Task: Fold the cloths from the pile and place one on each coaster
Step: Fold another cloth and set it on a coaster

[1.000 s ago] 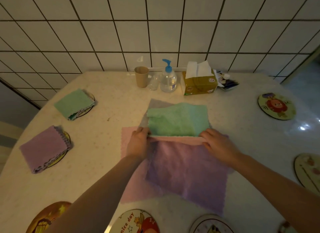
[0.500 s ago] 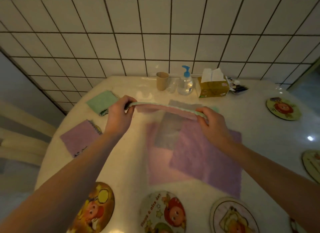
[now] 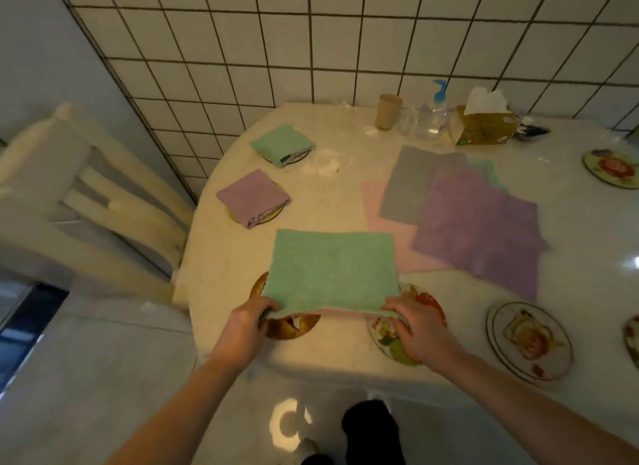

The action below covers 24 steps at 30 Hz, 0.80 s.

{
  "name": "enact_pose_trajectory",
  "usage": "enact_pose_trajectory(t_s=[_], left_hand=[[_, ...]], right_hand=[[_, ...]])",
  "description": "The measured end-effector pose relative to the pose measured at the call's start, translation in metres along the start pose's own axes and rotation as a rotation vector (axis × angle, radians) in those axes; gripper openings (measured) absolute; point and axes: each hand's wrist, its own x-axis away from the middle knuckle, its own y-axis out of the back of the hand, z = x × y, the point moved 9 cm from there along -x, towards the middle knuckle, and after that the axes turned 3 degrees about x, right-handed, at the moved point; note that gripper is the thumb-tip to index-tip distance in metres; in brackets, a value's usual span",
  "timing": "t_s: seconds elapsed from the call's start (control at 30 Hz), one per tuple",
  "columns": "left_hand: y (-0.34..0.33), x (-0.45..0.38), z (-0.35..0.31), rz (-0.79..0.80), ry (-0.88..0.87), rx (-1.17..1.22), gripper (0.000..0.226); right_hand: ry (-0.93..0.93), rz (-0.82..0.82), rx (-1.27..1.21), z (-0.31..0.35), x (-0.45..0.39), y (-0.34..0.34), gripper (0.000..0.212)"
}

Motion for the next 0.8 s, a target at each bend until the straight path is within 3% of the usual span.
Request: enact_pose_trajectory(t_s=[0.23,0.37,0.47,0.63,0.8], left_hand=[[-0.022,0.051,0.028,0.126,0.044,0.000,0.032],[-0.002,0.032,0.044,0.066,0.188,0.144,0.037],[0.015,0.002,0.046,-0.041,0.307,0.315,0.021],[0.009,-0.050,0.055,-0.155,0.553,0.579,0.017],[-0.009,-0.097,0.066,-0.154,0.619,0.476,0.011]], right_hand=[[0.019,0.112,0.000,0.005,0.052,-0.039,0.025],[-0.109,-0.013,-0.132,-0.005,0.036,-0.015,0.009],[-0.267,-0.146,-0.269,-0.020,0.012,0.007,0.004],[-0.415,-0.200,-0.422,-0.047,-0.039,0.014,0.032],[-0.501,-0.120,-0.408,-0.073,-0.082,0.000,0.033]])
